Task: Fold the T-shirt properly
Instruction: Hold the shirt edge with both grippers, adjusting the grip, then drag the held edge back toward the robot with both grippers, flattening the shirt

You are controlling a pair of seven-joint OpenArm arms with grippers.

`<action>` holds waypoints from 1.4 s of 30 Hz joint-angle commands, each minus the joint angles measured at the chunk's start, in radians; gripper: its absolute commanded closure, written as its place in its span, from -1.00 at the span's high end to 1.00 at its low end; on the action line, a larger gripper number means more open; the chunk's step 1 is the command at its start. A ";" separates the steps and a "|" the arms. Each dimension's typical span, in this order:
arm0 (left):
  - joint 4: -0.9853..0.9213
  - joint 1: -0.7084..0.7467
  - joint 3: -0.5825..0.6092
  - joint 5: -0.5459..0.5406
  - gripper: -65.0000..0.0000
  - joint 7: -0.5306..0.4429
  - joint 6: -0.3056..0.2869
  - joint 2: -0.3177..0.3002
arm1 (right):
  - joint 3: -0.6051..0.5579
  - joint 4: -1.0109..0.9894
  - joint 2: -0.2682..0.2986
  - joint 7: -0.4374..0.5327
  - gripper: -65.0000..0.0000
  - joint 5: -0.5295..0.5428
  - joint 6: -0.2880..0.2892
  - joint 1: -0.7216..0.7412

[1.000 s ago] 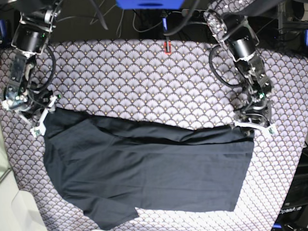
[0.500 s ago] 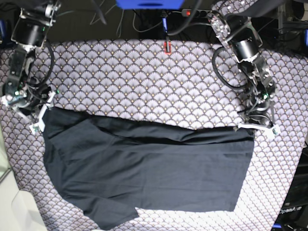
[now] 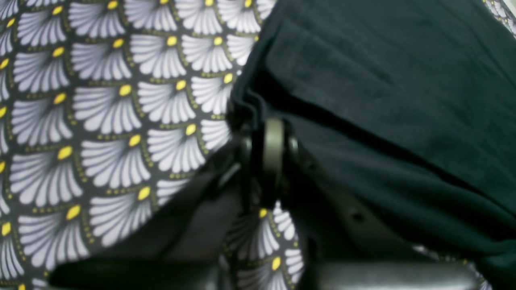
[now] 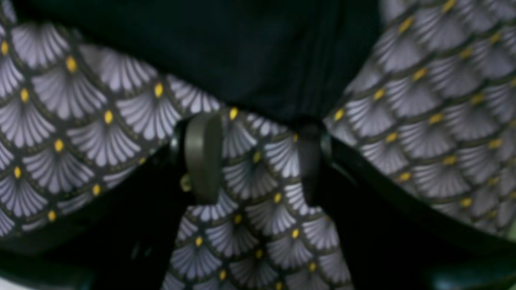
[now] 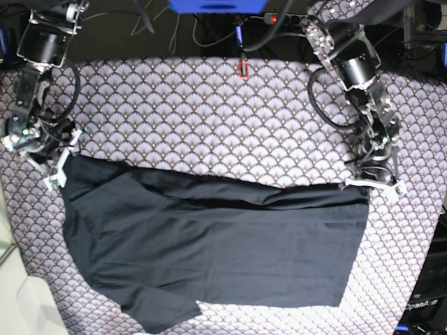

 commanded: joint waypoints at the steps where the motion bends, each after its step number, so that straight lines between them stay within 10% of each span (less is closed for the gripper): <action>1: 0.016 -0.019 0.004 -0.009 -1.00 -0.021 -0.005 -0.011 | 0.005 0.015 0.019 0.020 -0.03 0.004 0.003 0.023; 23: 0.016 -0.007 0.004 -0.009 -1.00 -0.020 -0.005 -0.032 | -0.001 -0.196 0.039 0.107 -0.07 0.000 0.003 0.114; 31: 0.022 -0.007 0.006 -0.009 -1.00 -0.008 -0.005 -0.047 | -0.002 -0.190 0.048 0.101 -0.98 0.000 0.003 0.114; 42: 0.027 -0.005 0.006 -0.009 -1.00 0.065 -0.014 -0.081 | 0.004 -0.072 0.075 0.080 -1.00 0.001 0.003 0.045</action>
